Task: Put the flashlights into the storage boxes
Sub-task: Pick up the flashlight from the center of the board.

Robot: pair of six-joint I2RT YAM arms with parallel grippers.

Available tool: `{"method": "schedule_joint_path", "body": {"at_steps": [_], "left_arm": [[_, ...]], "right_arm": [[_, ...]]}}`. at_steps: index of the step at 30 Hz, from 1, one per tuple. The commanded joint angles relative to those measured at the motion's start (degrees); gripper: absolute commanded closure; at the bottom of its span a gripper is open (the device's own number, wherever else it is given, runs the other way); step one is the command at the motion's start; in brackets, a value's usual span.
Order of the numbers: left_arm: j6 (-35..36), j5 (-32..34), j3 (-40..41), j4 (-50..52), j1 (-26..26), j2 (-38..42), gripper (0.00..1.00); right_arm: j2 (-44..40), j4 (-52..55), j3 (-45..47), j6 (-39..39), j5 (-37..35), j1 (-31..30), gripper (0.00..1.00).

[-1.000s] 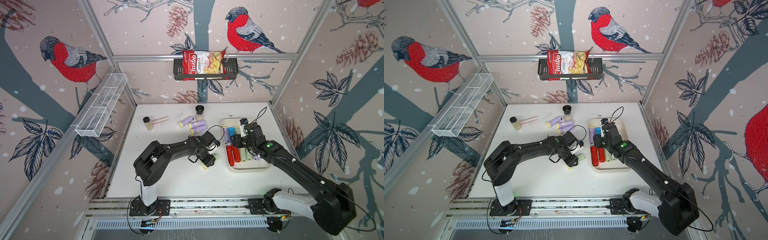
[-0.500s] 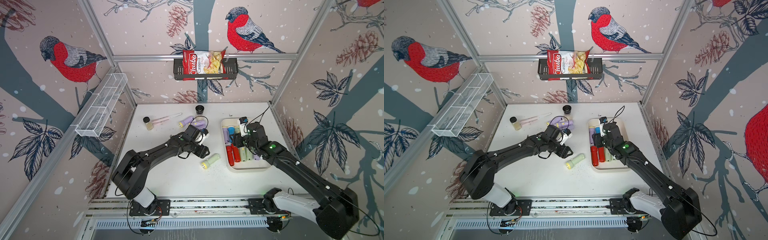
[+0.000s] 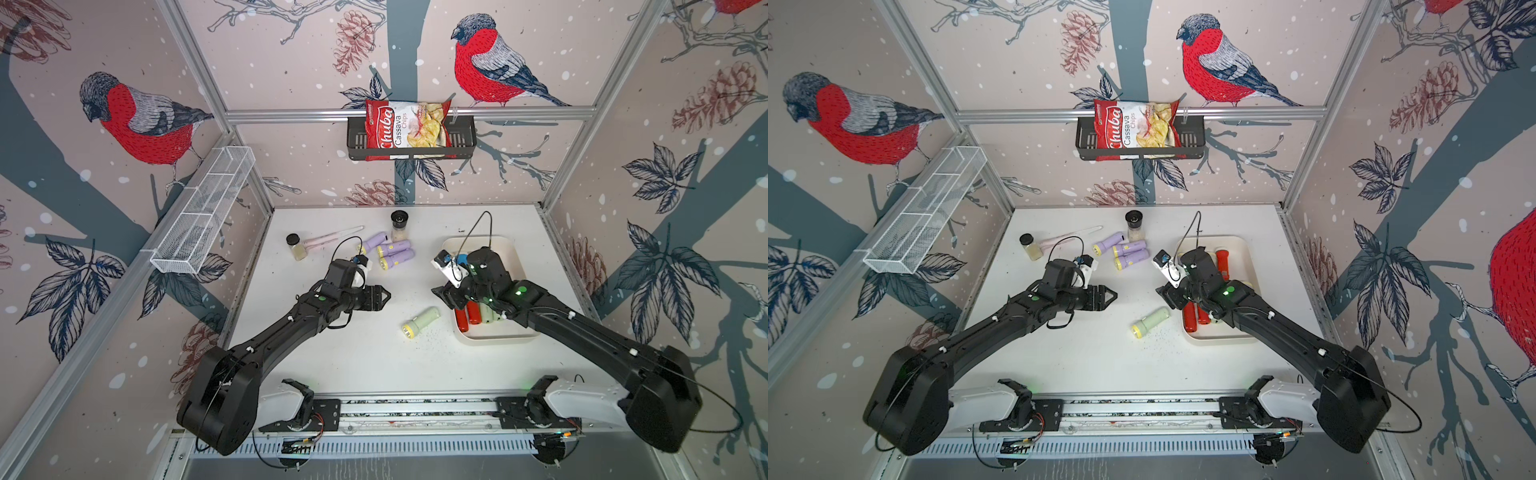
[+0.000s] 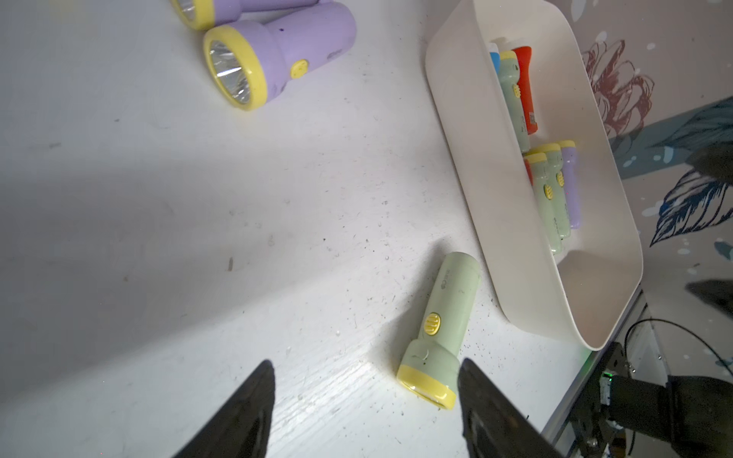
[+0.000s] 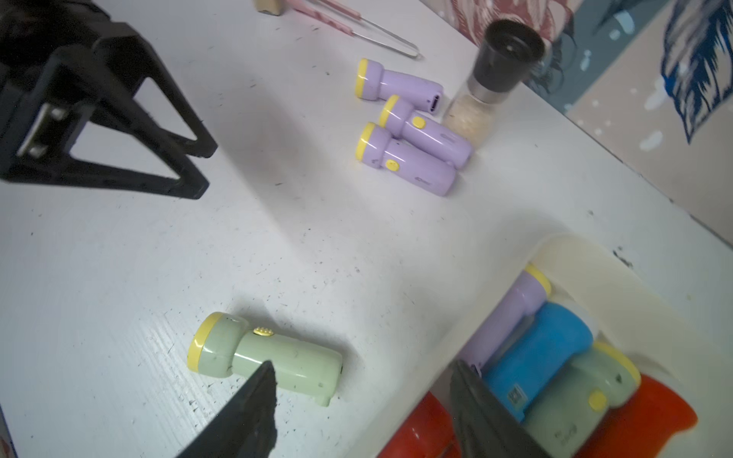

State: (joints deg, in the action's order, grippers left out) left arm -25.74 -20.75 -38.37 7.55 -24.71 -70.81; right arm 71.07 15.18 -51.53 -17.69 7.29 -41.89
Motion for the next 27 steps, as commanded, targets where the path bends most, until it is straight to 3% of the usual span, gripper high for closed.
{"method": "schedule_joint_path", "body": {"at_steps": [1, 5, 11, 20, 27], "left_arm": [[-3.71, 0.59, 2.21, -3.35, 1.37, 1.59, 0.28], [-5.89, -0.7, 5.02, -5.33, 2.72, 2.88, 0.28], [-7.24, -2.18, 7.85, -6.86, 6.01, 4.41, 0.28], [-6.23, -2.24, 8.4, -5.7, 8.54, 5.14, 0.28], [-5.14, -1.48, 7.04, -4.65, 8.73, 4.69, 0.28]], "right_arm": [[2.52, -3.63, -1.18, -8.54, 3.24, -0.33, 0.3], [5.71, -0.08, -2.17, -19.89, 9.41, -0.56, 0.31], [10.78, 3.96, -3.86, -30.91, 11.3, -0.76, 0.31], [24.0, 15.24, -12.67, -38.57, 11.13, -2.78, 0.34], [28.37, 17.63, -12.55, -37.36, 5.73, -3.39, 0.35]]}}
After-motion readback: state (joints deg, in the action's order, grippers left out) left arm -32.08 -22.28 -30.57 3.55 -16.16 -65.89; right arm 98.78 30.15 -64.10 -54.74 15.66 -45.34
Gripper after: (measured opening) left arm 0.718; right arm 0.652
